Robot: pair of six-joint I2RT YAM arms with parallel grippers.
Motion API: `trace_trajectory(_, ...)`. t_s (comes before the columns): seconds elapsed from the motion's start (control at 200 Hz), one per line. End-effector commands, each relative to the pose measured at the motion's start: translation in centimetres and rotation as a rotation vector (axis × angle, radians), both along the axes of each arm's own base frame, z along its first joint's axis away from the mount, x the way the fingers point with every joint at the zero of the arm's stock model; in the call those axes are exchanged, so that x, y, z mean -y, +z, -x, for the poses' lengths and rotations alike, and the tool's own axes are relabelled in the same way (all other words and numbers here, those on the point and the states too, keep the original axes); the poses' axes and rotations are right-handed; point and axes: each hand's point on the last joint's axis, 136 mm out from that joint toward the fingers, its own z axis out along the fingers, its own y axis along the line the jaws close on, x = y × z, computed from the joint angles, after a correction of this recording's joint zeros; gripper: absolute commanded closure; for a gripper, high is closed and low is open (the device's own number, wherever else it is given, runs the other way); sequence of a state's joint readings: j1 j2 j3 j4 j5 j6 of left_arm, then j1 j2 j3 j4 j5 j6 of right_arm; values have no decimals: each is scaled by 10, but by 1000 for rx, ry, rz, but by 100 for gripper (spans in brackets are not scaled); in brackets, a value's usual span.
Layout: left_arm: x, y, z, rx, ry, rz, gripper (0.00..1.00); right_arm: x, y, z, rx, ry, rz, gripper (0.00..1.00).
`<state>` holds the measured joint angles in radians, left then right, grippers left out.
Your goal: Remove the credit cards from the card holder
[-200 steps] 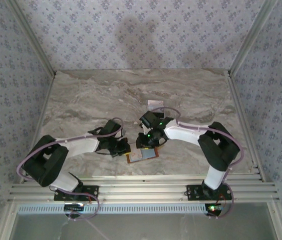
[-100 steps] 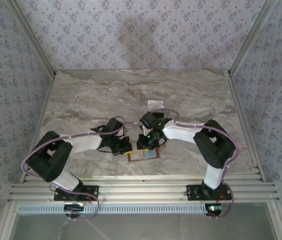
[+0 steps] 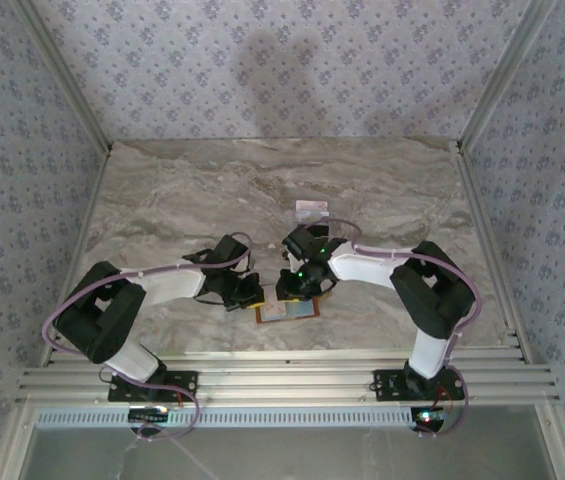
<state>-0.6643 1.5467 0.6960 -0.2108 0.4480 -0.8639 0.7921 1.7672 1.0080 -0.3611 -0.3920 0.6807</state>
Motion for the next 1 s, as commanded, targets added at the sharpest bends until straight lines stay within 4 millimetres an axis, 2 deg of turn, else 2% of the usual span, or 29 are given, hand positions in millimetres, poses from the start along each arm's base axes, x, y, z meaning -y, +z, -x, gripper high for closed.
trace_trajectory(0.0,-15,-16,10,-43,-3,-102,100,3,-3,4,-21,-12,-15,78)
trace_trajectory(0.125,-15,-16,10,-43,-3,-99,100,-2,-6,7,-45,-11,-51,79)
trace_trajectory(0.28,-15,-17,11,-47,-2,-102,100,-6,0,7,-48,-26,-111,79)
trace_trajectory(0.764,-15,-25,12,-64,-12,-117,100,-19,41,-3,-13,-72,-425,83)
trace_trajectory(0.994,-15,-26,12,-66,-10,-121,100,-14,39,-5,-16,-96,-428,87)
